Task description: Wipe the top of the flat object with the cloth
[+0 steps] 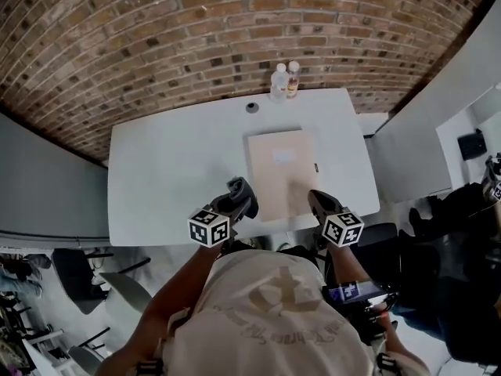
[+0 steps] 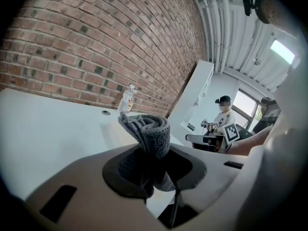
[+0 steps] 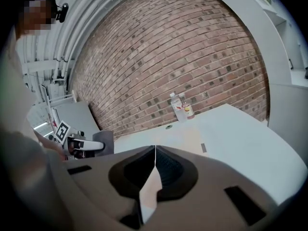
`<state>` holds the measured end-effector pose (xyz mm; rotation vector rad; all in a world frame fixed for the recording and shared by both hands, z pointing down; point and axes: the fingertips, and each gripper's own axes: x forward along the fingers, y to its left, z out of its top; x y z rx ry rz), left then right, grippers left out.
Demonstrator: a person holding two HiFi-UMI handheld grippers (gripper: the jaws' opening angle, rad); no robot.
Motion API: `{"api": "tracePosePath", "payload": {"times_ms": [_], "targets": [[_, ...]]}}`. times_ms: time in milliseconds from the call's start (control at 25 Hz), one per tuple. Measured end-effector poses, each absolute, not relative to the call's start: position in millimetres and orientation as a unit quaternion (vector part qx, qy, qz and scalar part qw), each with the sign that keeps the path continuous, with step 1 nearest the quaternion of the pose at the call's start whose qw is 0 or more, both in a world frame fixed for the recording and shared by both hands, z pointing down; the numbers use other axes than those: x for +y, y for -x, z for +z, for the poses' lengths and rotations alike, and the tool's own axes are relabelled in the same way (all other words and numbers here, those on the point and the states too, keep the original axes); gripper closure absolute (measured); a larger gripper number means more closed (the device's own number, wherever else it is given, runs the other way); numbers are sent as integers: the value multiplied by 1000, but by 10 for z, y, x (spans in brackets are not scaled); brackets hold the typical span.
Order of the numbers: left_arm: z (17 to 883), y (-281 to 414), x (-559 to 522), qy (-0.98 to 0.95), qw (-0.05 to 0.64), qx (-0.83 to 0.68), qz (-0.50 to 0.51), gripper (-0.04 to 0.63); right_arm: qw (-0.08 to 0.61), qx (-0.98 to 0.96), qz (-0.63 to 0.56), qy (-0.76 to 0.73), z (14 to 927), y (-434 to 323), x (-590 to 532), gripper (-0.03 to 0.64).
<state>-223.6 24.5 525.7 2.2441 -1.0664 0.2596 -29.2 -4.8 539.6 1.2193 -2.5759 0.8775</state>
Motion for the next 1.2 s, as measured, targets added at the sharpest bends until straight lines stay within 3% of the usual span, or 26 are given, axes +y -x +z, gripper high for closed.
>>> {"api": "tracePosePath", "payload": {"times_ms": [520,1200], "targets": [[5390,2355,-97,-847,341,-398,82,483,114,-850,295,-422,5513,305,-353,595],[5142,1602,-1002,-843,296,-435,113,483,143,-866,301,-372,5666,-117,-1093,594]]}}
